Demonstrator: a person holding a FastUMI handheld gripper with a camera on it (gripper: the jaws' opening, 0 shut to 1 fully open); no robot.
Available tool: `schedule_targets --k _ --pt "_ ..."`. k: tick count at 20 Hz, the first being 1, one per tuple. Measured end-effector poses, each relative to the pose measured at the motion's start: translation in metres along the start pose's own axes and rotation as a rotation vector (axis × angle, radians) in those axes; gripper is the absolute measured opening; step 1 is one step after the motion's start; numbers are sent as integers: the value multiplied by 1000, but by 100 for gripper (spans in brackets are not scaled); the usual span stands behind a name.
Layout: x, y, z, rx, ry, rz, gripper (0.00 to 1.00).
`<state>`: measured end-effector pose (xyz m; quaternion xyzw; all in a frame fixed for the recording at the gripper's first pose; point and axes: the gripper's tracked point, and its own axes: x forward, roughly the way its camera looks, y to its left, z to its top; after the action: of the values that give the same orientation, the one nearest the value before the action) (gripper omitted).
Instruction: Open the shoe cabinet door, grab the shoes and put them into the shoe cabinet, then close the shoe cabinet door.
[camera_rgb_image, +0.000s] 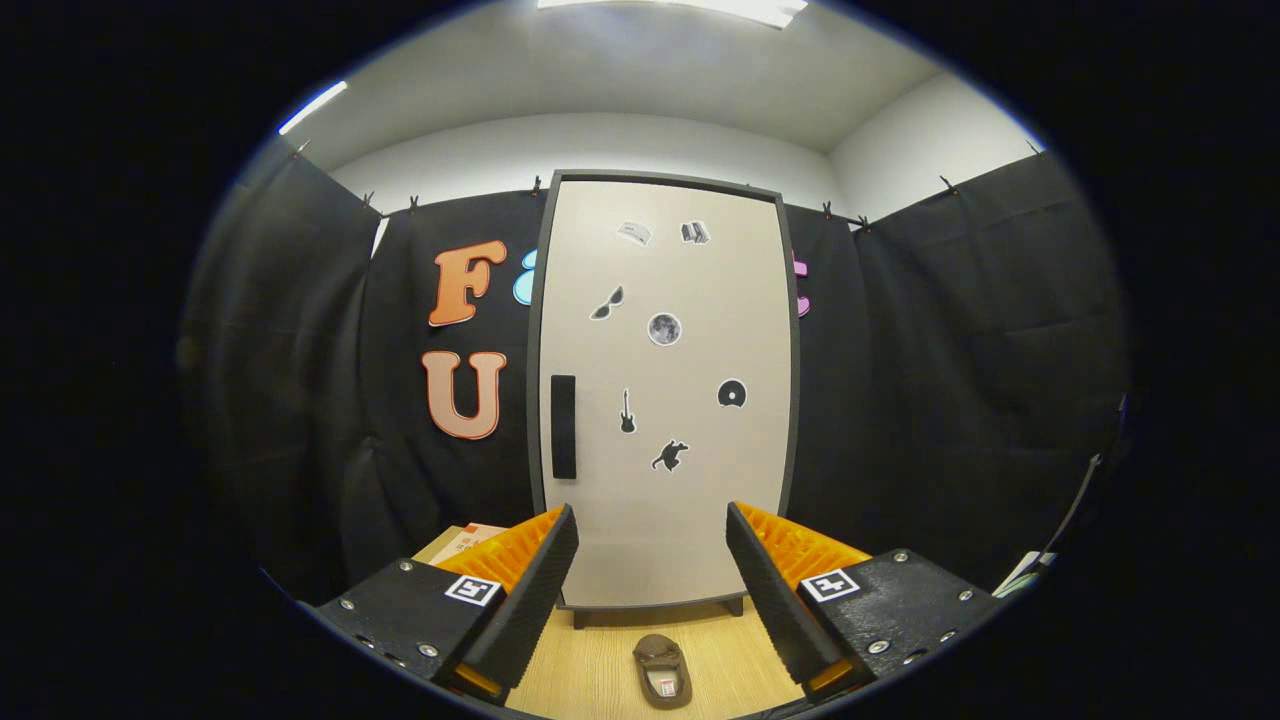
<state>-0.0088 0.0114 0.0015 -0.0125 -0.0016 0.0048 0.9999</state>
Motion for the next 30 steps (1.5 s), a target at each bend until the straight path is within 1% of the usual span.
schedule_targets --k 6,11,22,26,30 --pt "6 2 0 19 12 0 94" --pt "23 16 3 26 13 22 94" --pt "107 80 23 -3 -14 113 94" --pt "140 103 25 -30 -22 136 94" --pt "167 117 21 -42 -9 151 94"
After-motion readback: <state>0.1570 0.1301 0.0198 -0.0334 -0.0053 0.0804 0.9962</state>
